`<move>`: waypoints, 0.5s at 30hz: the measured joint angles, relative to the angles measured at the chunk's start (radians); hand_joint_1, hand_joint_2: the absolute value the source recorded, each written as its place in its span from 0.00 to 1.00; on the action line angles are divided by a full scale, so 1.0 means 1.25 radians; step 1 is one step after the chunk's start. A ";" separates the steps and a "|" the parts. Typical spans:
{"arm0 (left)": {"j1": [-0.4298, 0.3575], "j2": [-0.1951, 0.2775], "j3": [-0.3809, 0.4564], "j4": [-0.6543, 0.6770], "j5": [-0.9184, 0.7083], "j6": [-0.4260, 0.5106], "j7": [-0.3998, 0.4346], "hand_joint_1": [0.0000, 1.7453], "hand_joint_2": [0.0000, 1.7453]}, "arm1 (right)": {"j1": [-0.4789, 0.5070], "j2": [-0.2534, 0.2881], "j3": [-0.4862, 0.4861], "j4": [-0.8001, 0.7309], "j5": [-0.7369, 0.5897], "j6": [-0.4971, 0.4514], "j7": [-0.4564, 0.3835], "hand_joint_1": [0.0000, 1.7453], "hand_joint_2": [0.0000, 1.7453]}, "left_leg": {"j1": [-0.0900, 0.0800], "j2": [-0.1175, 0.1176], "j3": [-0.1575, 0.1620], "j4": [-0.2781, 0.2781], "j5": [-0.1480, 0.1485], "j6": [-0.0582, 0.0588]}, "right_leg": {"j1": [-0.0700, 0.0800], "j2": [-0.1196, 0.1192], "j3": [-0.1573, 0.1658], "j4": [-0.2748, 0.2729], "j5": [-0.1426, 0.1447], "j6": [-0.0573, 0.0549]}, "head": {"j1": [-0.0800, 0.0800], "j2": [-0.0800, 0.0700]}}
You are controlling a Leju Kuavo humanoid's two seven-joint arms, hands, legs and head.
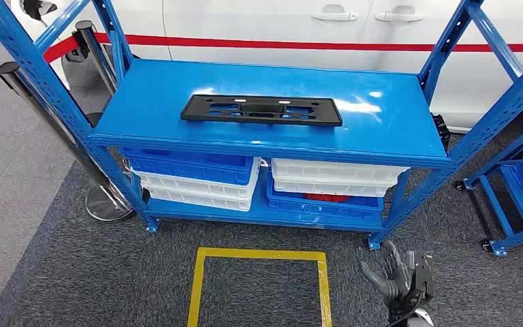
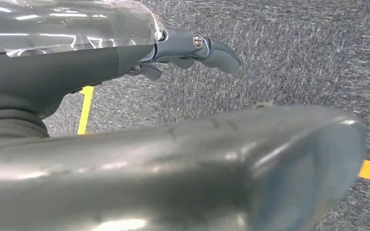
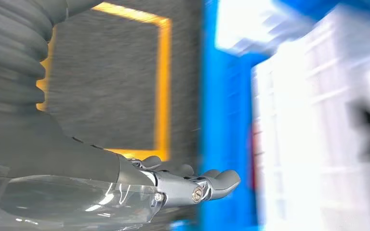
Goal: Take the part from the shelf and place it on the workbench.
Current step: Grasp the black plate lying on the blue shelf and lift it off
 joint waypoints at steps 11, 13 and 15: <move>-0.016 -0.004 0.053 0.010 -0.049 0.003 -0.011 0.00 0.00 | -0.018 0.033 0.128 -0.217 -0.073 0.087 -0.055 0.00 0.00 | -0.004 -0.001 -0.003 0.006 -0.002 0.003 | -0.005 -0.001 -0.001 -0.001 0.002 0.005 | 0.000 0.000; -0.020 -0.005 0.067 0.013 -0.061 0.004 -0.013 0.00 0.00 | -0.024 0.042 0.163 -0.273 -0.091 0.107 -0.069 0.00 0.00 | -0.005 -0.002 -0.005 0.005 -0.001 0.006 | -0.006 -0.002 -0.002 -0.001 0.003 0.009 | 0.000 0.000; -0.025 -0.008 0.081 0.016 -0.075 0.004 -0.016 0.00 0.00 | -0.032 0.048 0.199 -0.333 -0.111 0.124 -0.084 0.00 0.00 | -0.001 -0.002 -0.003 -0.002 0.004 0.012 | -0.006 -0.001 -0.007 0.011 -0.006 0.013 | 0.000 0.000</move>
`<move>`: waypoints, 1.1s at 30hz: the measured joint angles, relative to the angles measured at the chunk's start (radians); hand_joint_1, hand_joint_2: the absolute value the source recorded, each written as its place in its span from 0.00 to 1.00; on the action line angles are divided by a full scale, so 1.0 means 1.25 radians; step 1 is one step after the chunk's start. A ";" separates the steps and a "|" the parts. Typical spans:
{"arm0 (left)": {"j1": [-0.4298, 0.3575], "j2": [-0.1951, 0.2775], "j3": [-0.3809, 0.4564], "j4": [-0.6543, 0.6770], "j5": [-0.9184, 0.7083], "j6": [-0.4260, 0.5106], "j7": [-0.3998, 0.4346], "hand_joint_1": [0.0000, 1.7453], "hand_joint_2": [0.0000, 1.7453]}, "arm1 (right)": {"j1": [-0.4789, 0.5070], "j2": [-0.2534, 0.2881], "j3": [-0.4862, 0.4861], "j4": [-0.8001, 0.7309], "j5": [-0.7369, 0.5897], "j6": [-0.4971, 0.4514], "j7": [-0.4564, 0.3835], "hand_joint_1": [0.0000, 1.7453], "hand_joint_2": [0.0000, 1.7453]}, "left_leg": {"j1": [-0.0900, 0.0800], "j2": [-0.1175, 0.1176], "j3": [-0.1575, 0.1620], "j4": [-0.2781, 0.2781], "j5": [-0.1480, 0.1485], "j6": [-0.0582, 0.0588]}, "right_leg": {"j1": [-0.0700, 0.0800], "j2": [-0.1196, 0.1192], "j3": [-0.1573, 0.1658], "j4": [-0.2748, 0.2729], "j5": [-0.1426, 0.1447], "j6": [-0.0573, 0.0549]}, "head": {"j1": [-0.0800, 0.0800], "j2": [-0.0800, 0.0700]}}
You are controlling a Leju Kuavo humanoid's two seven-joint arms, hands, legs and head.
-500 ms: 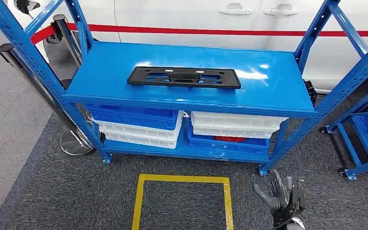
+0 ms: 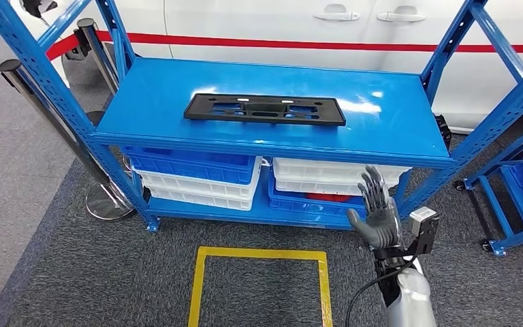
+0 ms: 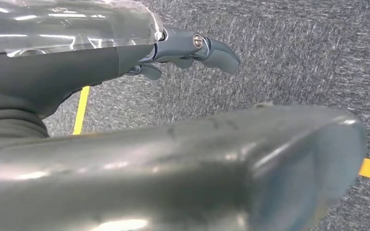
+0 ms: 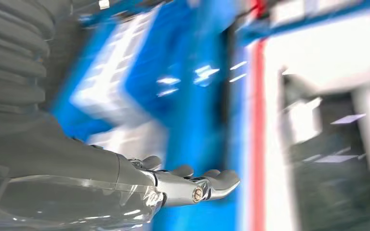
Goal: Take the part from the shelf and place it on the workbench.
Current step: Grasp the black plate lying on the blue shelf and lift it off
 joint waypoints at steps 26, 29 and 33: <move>-0.042 -0.037 0.162 0.038 -0.146 -0.011 0.022 0.00 0.00 | -0.029 0.019 0.426 -0.457 -0.247 -0.044 -0.013 0.00 0.25 | 0.020 -0.001 -0.053 0.072 0.003 -0.055 | 0.002 0.009 -0.037 0.012 0.024 -0.036 | -0.002 0.000; -0.045 -0.040 0.169 0.040 -0.149 -0.011 0.028 0.00 0.00 | -0.029 0.019 0.434 -0.471 -0.260 -0.046 -0.004 0.00 0.50 | 0.015 -0.003 -0.034 0.021 0.011 -0.043 | 0.006 0.010 -0.040 0.012 0.023 -0.023 | -0.001 0.000; -0.047 -0.042 0.173 0.041 -0.151 -0.012 0.036 0.00 0.00 | -0.033 0.019 0.440 -0.482 -0.281 -0.042 0.012 0.00 0.00 | 0.019 -0.004 -0.029 0.006 0.010 -0.017 | 0.004 0.009 -0.062 0.054 0.000 -0.009 | 0.000 0.000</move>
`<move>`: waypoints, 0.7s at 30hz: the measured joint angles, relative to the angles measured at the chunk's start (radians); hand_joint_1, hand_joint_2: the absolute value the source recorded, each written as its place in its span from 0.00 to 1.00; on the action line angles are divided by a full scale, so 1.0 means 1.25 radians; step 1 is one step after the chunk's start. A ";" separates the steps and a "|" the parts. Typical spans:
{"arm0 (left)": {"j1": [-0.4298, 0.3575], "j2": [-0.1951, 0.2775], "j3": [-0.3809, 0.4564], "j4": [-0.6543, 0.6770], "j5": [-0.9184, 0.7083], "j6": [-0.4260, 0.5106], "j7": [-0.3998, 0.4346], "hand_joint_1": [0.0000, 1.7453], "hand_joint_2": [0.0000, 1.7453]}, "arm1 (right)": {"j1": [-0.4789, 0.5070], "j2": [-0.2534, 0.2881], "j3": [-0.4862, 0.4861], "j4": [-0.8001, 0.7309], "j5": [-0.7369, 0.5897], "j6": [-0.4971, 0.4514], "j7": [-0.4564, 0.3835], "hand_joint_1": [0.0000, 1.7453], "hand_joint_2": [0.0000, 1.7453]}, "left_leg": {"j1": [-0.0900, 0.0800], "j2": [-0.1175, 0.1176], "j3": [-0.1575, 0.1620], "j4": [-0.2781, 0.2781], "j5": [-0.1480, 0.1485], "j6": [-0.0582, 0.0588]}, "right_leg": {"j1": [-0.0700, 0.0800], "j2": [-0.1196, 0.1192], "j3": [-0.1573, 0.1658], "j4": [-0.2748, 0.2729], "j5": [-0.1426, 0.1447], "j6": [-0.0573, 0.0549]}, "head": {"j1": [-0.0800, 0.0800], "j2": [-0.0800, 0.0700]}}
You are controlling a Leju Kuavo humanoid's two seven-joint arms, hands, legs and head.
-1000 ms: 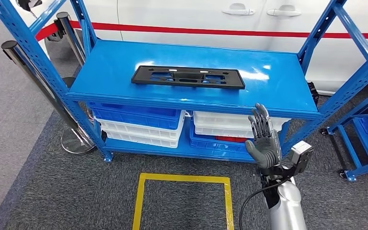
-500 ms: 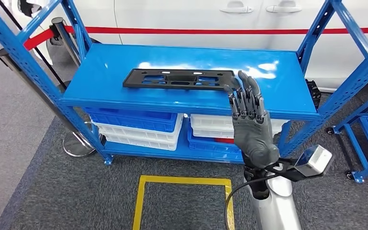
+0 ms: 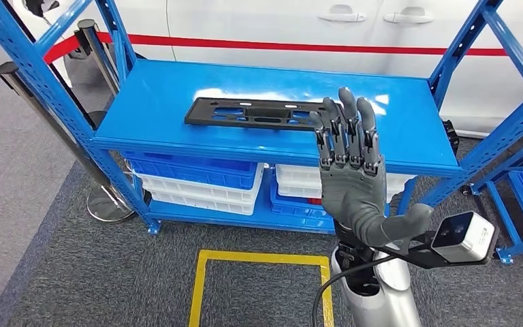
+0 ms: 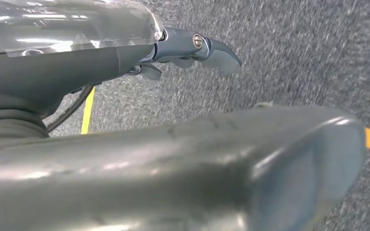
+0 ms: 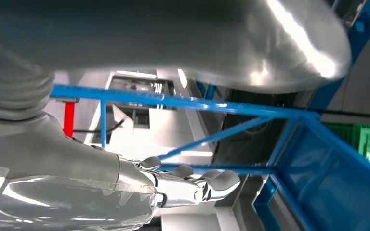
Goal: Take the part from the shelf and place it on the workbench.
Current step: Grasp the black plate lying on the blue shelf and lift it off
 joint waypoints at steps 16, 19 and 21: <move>-0.009 -0.005 0.000 0.001 -0.011 -0.007 0.001 0.00 0.00 | -0.015 -0.002 0.007 -0.003 -0.034 0.017 0.008 0.00 1.00 | -0.012 0.002 0.071 0.020 -0.079 -0.020 | 0.002 -0.001 0.009 -0.058 0.046 -0.033 | -0.004 0.000; -0.007 -0.005 0.000 0.001 -0.012 -0.007 0.001 0.00 0.00 | -0.016 -0.002 0.012 -0.003 -0.034 0.017 0.007 0.00 1.00 | -0.006 0.002 -0.031 0.181 -0.122 -0.030 | -0.001 -0.004 0.041 -0.066 0.027 -0.038 | -0.008 0.000; -0.004 -0.005 0.000 0.002 -0.012 -0.007 0.002 0.00 0.00 | -0.015 -0.002 0.014 -0.001 -0.034 0.016 0.008 0.00 1.00 | -0.002 0.003 -0.095 0.237 -0.107 -0.035 | -0.002 -0.002 0.061 -0.067 0.009 -0.035 | -0.008 0.000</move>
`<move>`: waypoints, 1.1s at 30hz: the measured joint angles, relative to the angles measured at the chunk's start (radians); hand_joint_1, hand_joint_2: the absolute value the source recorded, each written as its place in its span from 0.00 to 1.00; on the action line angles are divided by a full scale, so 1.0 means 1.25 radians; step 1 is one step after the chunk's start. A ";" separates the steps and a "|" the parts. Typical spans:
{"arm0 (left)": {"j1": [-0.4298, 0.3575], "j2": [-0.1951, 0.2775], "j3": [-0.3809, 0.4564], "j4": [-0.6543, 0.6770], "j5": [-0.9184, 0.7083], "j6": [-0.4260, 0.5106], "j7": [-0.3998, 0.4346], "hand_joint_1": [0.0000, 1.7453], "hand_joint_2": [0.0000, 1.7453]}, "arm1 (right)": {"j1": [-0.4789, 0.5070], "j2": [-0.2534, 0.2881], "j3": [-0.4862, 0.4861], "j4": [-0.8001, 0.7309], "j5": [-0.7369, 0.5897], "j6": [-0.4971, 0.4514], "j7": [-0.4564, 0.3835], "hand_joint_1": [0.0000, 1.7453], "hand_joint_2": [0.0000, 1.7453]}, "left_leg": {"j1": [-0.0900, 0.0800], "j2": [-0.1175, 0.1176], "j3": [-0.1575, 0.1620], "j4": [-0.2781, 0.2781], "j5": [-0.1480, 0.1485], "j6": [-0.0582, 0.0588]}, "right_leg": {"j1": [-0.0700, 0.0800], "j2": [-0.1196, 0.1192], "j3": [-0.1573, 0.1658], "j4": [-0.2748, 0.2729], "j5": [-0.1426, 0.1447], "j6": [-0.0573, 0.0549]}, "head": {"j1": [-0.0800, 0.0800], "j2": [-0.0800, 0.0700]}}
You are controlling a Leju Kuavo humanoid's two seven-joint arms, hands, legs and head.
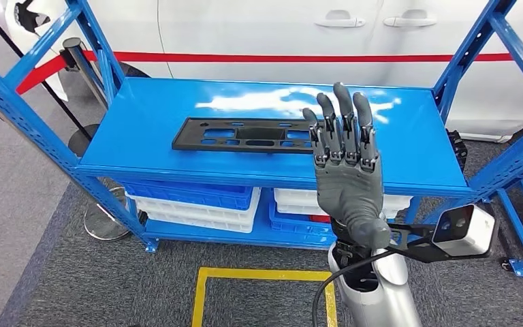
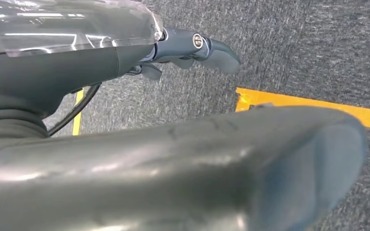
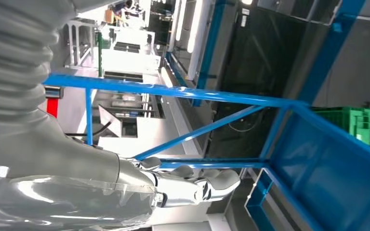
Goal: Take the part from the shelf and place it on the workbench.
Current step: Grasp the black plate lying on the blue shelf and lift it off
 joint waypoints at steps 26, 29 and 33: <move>-0.002 -0.004 0.001 0.004 0.001 0.009 0.002 0.00 0.00 | -0.011 -0.001 0.015 -0.003 -0.005 -0.003 0.012 0.00 1.00 | -0.012 -0.004 0.095 -0.190 0.062 0.021 | 0.012 0.001 -0.053 0.013 0.028 -0.003 | -0.001 0.000; -0.001 -0.003 0.001 0.004 0.001 0.009 0.002 0.00 0.00 | -0.012 -0.001 0.018 -0.003 -0.005 -0.003 0.012 0.00 1.00 | -0.004 -0.002 0.012 -0.036 0.006 0.009 | 0.010 -0.002 -0.036 0.009 0.019 -0.007 | -0.002 0.000; 0.001 -0.002 0.001 0.004 0.002 0.009 0.002 0.00 0.00 | -0.012 -0.001 0.020 -0.003 -0.005 -0.003 0.013 0.00 1.00 | 0.002 0.000 -0.002 -0.073 0.084 0.002 | 0.006 0.001 -0.010 0.009 0.000 -0.002 | -0.002 0.000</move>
